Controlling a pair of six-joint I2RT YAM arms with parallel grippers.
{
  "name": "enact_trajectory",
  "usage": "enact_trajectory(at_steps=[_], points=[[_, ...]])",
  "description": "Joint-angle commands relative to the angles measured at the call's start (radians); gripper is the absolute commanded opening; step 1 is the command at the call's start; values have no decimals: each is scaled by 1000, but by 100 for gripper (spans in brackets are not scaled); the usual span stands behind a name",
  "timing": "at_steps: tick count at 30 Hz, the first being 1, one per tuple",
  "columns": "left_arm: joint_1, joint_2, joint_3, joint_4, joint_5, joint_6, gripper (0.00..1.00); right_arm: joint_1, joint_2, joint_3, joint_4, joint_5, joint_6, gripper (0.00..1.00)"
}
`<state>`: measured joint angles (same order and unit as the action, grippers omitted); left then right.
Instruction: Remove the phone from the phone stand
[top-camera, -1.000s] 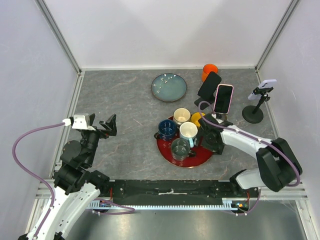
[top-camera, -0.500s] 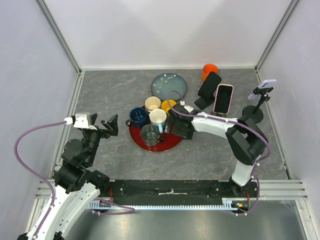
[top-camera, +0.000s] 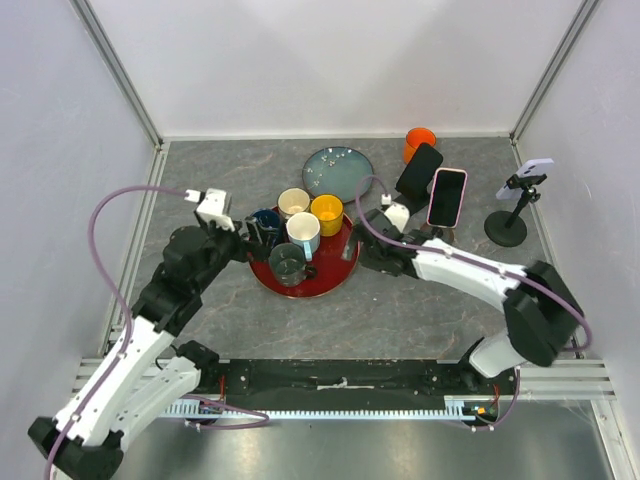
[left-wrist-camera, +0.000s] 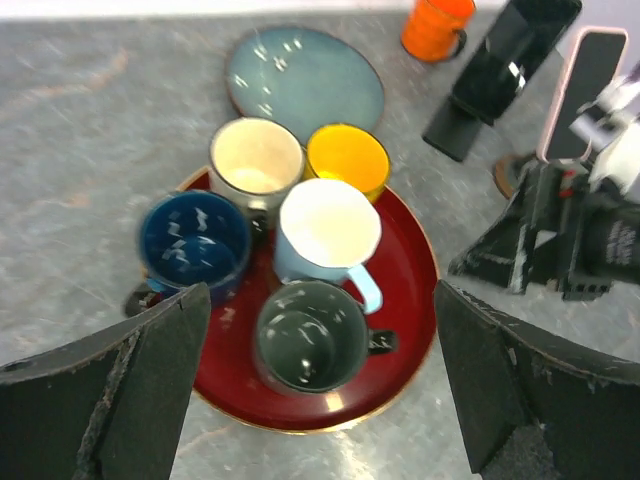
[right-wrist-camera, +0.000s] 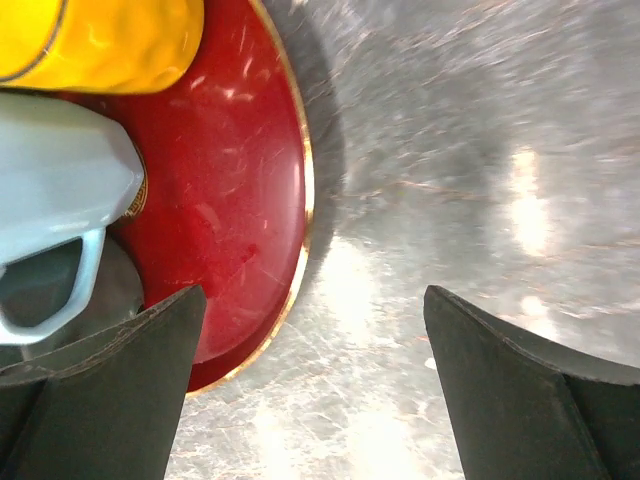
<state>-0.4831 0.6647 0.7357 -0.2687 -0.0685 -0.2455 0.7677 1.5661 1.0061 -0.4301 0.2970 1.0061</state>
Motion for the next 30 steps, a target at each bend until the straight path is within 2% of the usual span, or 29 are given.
enact_trajectory(at_steps=[1,3,4,5,8,11,15,20,26,30], points=[[-53,104,68,-17,139,-115,99,-2,-202,-60,-85,209,-34,98],[-202,185,83,-4,77,-123,99,-1,-309,-90,-140,328,-34,98],[-268,222,109,-3,-24,-117,99,-2,-345,-99,-162,370,-28,98],[-388,255,126,0,-60,-109,99,-2,-382,-118,-195,407,-26,98],[-510,415,197,20,-47,-152,100,-1,-529,-159,-239,548,-17,98],[-575,554,223,75,-8,-190,100,-1,-690,-187,-289,687,-11,98],[-617,734,270,88,6,-215,100,-2,-817,-207,-351,835,15,98],[-650,916,332,83,22,-221,100,-2,-949,-251,-384,890,37,98],[-652,1117,422,10,-50,-219,100,-2,-992,-271,-395,926,31,98],[-649,1190,478,-43,-108,-210,100,-2,-989,-279,-398,930,29,98]])
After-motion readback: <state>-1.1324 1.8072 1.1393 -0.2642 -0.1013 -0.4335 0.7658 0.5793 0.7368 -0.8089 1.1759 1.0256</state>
